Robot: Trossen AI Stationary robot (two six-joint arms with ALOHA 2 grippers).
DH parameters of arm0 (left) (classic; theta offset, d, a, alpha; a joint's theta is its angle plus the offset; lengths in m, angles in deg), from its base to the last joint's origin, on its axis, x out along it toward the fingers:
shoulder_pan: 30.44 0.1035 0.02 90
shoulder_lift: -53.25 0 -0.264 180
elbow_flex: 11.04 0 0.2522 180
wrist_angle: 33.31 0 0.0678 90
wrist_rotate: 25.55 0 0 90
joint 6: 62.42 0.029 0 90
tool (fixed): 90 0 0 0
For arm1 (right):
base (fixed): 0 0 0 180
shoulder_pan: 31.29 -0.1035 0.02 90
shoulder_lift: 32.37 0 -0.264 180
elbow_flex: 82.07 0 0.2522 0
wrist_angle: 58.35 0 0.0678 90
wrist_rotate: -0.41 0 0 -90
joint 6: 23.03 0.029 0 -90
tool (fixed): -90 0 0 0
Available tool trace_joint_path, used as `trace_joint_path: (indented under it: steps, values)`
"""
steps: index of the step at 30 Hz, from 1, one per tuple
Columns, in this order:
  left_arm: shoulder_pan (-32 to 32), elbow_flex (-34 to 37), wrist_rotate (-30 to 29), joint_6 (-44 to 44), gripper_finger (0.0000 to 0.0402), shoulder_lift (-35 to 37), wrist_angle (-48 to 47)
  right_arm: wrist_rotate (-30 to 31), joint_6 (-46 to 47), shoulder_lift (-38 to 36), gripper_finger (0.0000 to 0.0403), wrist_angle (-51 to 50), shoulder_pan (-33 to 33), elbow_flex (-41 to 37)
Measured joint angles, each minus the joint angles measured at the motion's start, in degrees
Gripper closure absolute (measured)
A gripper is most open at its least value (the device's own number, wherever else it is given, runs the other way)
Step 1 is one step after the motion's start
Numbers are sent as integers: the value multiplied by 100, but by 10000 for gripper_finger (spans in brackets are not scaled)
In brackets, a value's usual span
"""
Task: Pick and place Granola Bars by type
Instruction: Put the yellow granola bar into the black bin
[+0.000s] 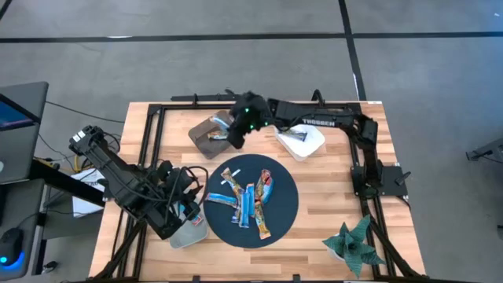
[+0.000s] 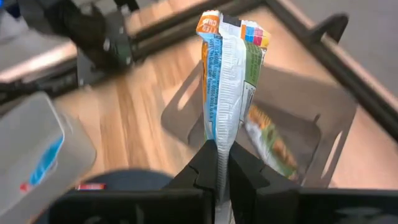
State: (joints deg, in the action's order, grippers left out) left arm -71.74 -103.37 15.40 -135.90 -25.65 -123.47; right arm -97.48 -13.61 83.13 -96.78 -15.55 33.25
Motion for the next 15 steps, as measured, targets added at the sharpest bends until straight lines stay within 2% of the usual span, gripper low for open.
trace_joint_path:
  steps: [10, 15]
  values:
    - [2, 0, -129, -84, 263, 0, 2, -78, 18, 24, 397, 650, 182, 0]
    - [7, 2, -200, -201, 263, 2, 10, -387, 508, 529, 394, 711, 245, 0]
